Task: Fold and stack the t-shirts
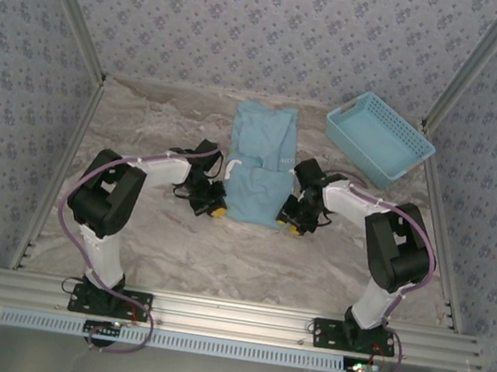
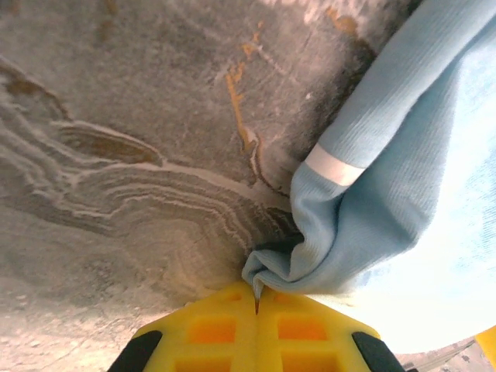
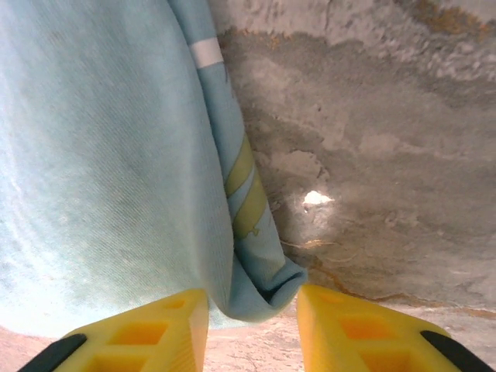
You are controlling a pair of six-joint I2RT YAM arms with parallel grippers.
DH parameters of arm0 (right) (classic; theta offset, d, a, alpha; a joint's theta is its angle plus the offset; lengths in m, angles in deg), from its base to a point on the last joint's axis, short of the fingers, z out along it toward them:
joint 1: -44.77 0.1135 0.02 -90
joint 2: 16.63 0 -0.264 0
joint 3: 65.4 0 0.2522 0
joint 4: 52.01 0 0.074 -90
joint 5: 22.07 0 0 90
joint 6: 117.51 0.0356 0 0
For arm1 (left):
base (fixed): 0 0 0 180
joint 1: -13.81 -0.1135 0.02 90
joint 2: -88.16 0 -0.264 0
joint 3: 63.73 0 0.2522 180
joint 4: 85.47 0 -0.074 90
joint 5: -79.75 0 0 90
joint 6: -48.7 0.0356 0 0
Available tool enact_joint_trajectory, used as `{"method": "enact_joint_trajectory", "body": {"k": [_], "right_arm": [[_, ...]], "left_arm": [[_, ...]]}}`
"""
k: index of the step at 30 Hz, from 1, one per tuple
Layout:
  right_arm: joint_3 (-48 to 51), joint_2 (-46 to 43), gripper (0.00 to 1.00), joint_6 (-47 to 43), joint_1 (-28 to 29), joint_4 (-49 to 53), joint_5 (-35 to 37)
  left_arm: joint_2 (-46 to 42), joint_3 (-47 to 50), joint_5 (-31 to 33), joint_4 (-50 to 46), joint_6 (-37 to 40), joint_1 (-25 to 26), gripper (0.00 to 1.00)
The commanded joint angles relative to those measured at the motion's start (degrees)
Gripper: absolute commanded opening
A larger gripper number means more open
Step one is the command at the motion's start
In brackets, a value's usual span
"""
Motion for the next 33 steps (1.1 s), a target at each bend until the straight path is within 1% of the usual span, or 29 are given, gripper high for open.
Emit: {"method": "enact_joint_trajectory", "body": {"k": [1, 5, 9, 11, 13, 17, 18, 21, 23, 25, 29, 33], "right_arm": [[-1.0, -0.6, 0.38, -1.2, -0.3, 3.5, 1.9], [-1.0, 0.5, 0.33, -1.3, -0.2, 3.0, 1.8], [0.1, 0.9, 0.31, -0.8, 0.1, 1.7, 1.8], [0.5, 1.1, 0.27, -0.7, -0.1, 0.4, 1.9], [0.0, 1.5, 0.20, -1.5, -0.3, 0.0, 2.3], [-2.4, 1.4, 0.01, -4.6, -0.2, -1.6, 3.6], [-2.4, 0.8, 0.00, -5.3, 0.1, -1.2, 4.1], [-1.1, -2.0, 0.00, -6.7, 0.4, 0.1, 4.8], [0.7, -4.7, 0.00, -6.9, 0.5, 1.7, 4.6], [2.5, -7.7, 0.00, -7.3, 0.9, 3.0, 2.8], [5.1, -12.2, 0.00, -8.2, 2.7, 7.8, -2.6], [8.0, -17.5, 0.00, -7.8, 5.8, 13.1, -5.1]], "left_arm": [[-1.5, -1.1, 1.1, -2.6, 1.5, 0.2, 0.00], [-1.2, -1.0, 0.8, -2.2, 1.3, 0.2, 0.00], [-0.7, -1.5, 0.8, -2.3, 1.5, 0.2, 0.00], [-0.7, -1.7, 0.8, -2.3, 1.7, 0.2, 0.00], [-0.7, -1.8, 0.8, -2.6, 2.0, 0.2, 0.00], [-1.0, -2.6, 2.0, -5.1, 4.0, 0.2, 0.00], [-1.1, -2.9, 2.5, -6.1, 5.1, 0.1, 0.00], [-1.5, -3.5, 3.6, -9.8, 8.6, 0.1, 0.00], [-2.7, -2.7, 2.9, -10.7, 10.4, 0.3, 0.00], [-4.4, -1.7, 1.4, -11.4, 12.2, 0.9, 0.00], [-8.3, 0.6, 1.3, -15.8, 15.1, 4.6, 0.00], [-16.0, 7.2, 0.2, -16.2, 12.5, 8.9, 0.00]]}}
